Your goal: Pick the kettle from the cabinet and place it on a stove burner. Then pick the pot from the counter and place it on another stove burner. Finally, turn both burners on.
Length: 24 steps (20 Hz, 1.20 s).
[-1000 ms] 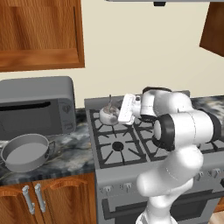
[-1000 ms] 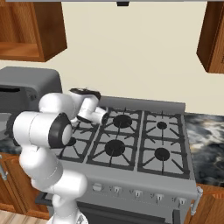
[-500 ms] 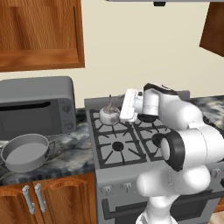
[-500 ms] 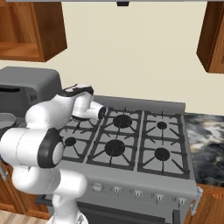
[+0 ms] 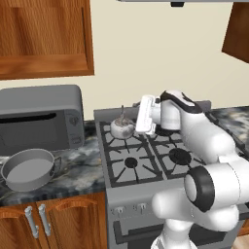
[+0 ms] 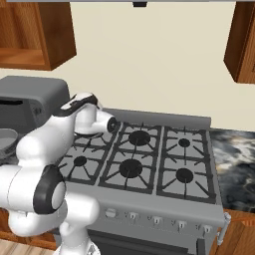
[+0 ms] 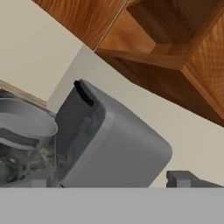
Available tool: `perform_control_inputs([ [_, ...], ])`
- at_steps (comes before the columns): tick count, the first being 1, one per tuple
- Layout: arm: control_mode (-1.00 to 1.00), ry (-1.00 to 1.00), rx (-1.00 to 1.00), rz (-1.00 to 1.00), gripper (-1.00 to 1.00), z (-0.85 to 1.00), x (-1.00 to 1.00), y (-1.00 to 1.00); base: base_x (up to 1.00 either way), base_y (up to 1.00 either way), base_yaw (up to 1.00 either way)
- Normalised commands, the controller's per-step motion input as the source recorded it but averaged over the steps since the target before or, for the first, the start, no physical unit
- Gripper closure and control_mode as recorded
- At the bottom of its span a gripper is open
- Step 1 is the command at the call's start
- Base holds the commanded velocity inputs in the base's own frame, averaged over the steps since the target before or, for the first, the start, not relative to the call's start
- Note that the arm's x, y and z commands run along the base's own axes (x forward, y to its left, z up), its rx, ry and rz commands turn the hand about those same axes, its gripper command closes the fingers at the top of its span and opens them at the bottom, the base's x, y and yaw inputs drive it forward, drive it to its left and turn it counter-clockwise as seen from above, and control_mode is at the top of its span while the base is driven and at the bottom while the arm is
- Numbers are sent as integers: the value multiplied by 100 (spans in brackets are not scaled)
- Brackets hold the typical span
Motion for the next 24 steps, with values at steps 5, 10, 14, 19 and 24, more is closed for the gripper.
perform_control_inputs([
  [5,-100,-11,-9,0,-100,7,-36,0,0,0,0],
  [10,-100,-12,-7,0,-100,12,-44,0,0,0,0],
  [14,-100,-18,-12,0,-100,21,-44,0,0,0,0],
  [19,-100,-18,-16,0,-100,21,-39,0,0,0,0],
  [24,-100,-18,-17,0,-100,24,-32,0,0,0,0],
])
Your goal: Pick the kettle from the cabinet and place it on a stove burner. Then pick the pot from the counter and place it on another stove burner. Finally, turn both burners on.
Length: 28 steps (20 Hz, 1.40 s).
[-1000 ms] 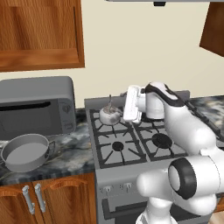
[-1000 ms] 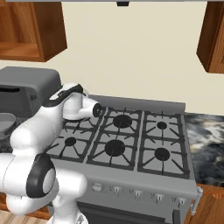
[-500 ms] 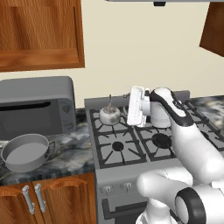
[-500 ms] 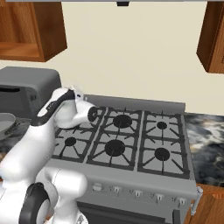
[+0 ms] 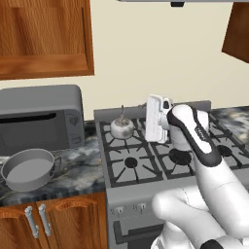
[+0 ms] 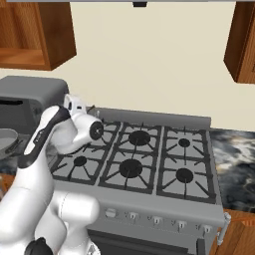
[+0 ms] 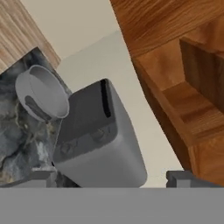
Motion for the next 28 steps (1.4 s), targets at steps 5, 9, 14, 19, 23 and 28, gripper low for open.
perform_control_inputs([
  [5,-100,-18,-17,0,-100,30,-31,0,0,0,0],
  [9,-100,-17,-16,0,-100,27,-33,0,0,0,0],
  [14,-100,-14,-18,0,-100,24,-35,0,0,0,0],
  [19,-100,-9,-21,0,-100,29,-29,0,0,0,0],
  [23,-100,-6,-20,0,-100,30,-38,0,0,0,0],
  [28,-100,-5,-17,0,-100,18,-38,0,0,0,0],
])
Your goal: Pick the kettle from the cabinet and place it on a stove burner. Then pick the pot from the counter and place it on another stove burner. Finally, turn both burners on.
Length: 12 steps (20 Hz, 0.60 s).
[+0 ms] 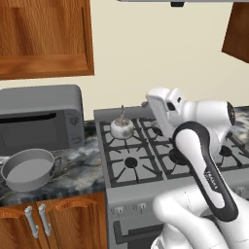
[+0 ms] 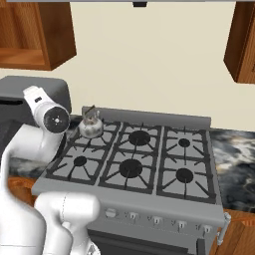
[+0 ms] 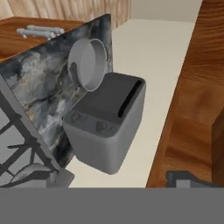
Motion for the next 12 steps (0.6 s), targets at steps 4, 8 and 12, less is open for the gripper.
perform_control_inputs([
  [4,-100,-3,-16,0,-100,20,-42,-1,0,0,0],
  [8,-100,-4,-15,0,-100,14,-47,-3,0,0,0],
  [12,-100,-1,-14,0,-100,6,-45,-2,0,0,0],
])
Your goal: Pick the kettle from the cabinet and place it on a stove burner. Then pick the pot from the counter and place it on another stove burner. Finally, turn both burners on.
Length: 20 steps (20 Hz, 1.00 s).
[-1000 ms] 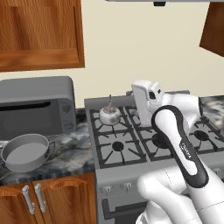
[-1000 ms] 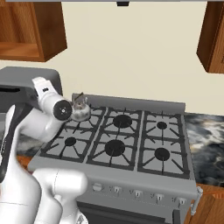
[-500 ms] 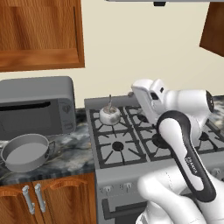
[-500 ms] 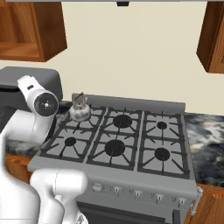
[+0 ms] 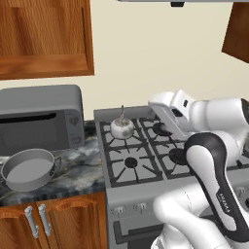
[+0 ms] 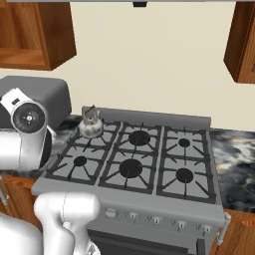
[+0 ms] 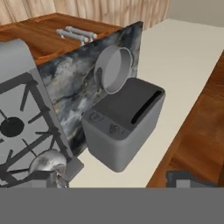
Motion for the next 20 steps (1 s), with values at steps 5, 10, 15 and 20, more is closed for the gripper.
perform_control_inputs([
  [5,-100,0,-11,0,-100,6,-45,-3,0,0,0],
  [10,-100,0,-11,0,-100,11,-42,-5,0,0,0],
  [15,-100,0,-10,0,-100,9,-39,-7,0,0,0],
  [20,-100,0,-7,0,-100,5,-35,-9,0,0,0],
])
